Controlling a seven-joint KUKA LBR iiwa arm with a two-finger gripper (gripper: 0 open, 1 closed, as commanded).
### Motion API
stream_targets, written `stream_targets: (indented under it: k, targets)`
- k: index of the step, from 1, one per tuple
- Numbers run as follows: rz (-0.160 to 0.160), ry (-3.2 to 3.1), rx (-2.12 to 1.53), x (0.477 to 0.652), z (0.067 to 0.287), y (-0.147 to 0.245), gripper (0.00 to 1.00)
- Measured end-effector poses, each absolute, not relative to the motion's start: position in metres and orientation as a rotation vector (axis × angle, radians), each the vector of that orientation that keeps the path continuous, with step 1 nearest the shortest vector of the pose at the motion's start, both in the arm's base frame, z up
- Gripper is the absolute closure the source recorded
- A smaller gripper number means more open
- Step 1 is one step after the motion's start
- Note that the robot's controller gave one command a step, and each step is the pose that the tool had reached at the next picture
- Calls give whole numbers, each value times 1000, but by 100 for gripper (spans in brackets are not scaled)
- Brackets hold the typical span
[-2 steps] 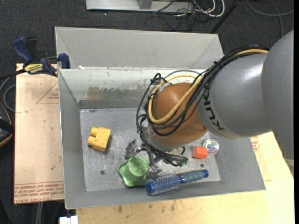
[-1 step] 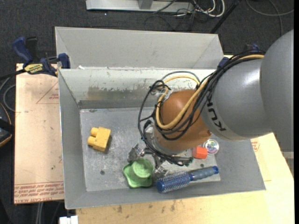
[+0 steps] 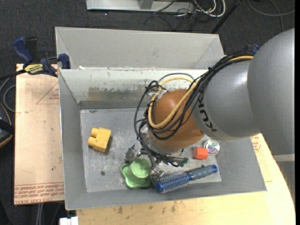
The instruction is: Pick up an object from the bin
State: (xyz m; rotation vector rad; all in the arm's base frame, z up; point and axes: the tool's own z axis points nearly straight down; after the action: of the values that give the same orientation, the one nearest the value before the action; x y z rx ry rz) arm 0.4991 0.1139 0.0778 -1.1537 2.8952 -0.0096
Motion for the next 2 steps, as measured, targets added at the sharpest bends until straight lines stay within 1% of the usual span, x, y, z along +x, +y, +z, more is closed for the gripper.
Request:
stream_targets:
  k: [1, 2]
  targets:
    - [2, 2827, -1297, 500, 78, 106, 0]
    - [-7, 2773, -1430, 505, 77, 113, 0]
